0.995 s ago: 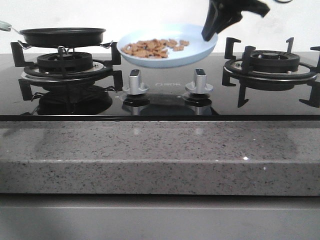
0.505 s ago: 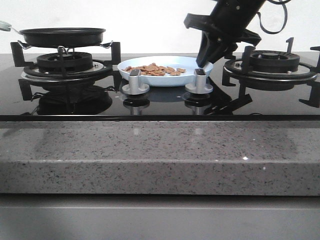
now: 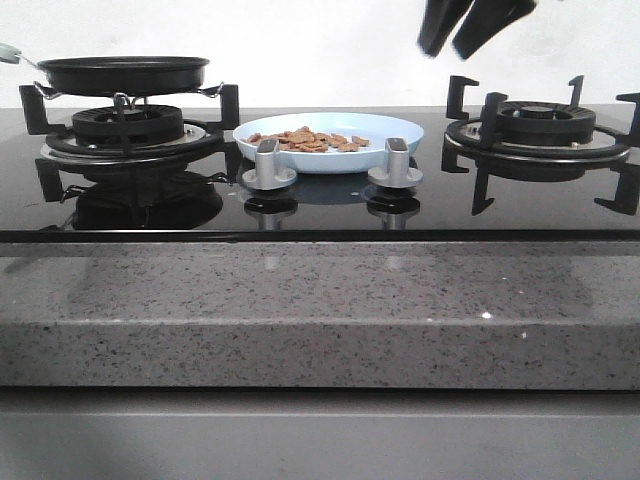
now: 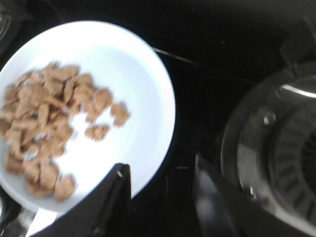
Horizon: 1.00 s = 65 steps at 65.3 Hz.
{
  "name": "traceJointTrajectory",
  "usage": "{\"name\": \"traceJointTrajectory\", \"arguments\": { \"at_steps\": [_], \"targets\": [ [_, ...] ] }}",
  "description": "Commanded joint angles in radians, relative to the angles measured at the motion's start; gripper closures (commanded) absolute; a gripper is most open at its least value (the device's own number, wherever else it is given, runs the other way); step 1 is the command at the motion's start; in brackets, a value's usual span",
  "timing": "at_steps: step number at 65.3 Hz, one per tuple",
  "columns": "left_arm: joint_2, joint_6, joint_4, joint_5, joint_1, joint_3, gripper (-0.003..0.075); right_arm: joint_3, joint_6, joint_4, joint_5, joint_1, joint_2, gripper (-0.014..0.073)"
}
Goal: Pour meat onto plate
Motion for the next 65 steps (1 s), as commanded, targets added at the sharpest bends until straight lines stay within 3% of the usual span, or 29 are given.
{"name": "traceJointTrajectory", "arguments": {
  "at_steps": [1, 11, 29, 48, 65],
  "targets": [
    [0.001, -0.009, -0.026, -0.062, -0.006, -0.026, 0.0227, 0.078, -0.007, 0.0, -0.051, 0.012, -0.15, 0.0294],
    [0.001, -0.009, -0.021, -0.06, -0.014, -0.026, 0.0227, 0.35, -0.009, -0.036, -0.1, 0.021, -0.398, 0.0294],
    [0.001, -0.046, 0.038, -0.058, -0.081, -0.026, 0.0228, 0.673, 0.0, -0.053, -0.098, 0.018, -0.755, 0.0298],
    [0.001, -0.312, 0.357, -0.002, -0.221, -0.028, 0.0228, 0.914, 0.103, -0.093, -0.076, 0.018, -1.039, 0.03],
    [0.001, -0.342, 0.352, -0.023, -0.216, -0.028, 0.0228, 1.062, 0.141, -0.103, -0.05, 0.018, -1.274, 0.03]
  ]
}}
